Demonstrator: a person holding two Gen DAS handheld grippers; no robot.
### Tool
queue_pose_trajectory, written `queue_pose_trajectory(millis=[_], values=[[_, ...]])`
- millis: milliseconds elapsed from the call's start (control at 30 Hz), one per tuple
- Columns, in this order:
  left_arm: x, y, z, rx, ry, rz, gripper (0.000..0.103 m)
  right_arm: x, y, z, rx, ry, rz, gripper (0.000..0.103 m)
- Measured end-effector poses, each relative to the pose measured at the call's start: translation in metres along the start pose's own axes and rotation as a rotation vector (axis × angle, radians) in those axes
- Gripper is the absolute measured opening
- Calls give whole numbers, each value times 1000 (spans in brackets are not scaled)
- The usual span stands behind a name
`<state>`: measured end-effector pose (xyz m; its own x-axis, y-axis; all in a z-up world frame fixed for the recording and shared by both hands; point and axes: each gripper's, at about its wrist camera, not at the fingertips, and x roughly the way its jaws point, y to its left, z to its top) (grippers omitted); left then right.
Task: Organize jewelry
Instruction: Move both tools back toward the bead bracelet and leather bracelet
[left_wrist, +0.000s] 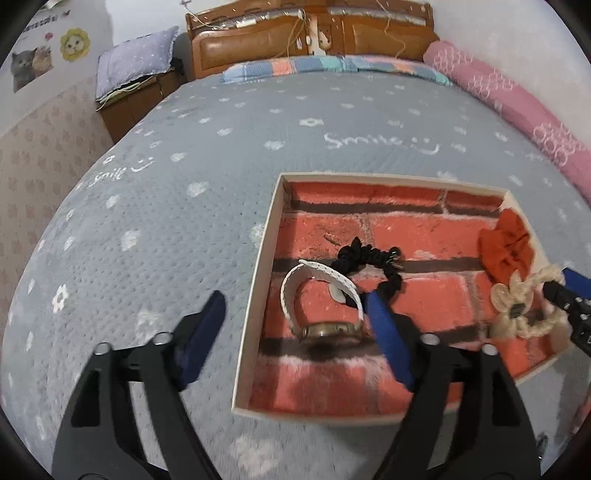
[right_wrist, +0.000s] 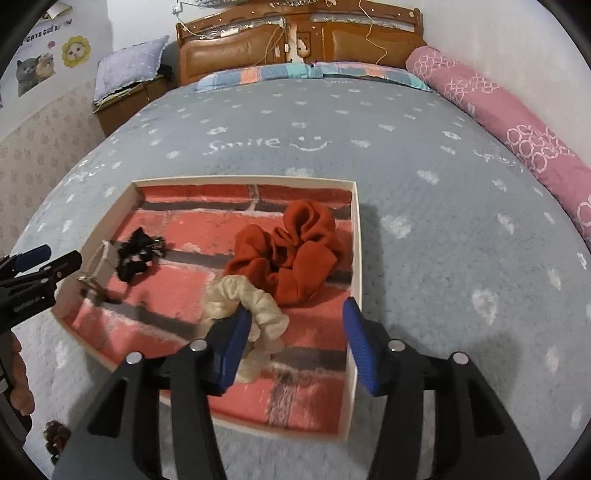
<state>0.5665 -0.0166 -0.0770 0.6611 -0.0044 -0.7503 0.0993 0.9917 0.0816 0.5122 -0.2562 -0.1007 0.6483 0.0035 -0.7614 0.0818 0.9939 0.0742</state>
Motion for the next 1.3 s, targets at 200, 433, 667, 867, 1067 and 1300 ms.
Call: queue_pose_trajectory(millis=[200,433,667,867,1067,1300], values=[[-60,9,-16,-11,-76,-3,95,-47,-2,-5,-3,-72,7,78],[-130,24,-40,-51,-153,-36,98,-105,-3,-22,21,-159,32,86],[-173,42,-83,-106,-203,-18,98,-141,0,-72,17,-211,45,91],[-168,47,-125,-133,-152,-15,98,-142,1,-117,-13,-208,-18,91],[-157,37,-165,-153,-101,-44,98,-132,-3,-148,-24,-169,-37,91],[-142,18,-198,-142,-69,-60,98,-122,-12,-166,-11,-145,-45,86]])
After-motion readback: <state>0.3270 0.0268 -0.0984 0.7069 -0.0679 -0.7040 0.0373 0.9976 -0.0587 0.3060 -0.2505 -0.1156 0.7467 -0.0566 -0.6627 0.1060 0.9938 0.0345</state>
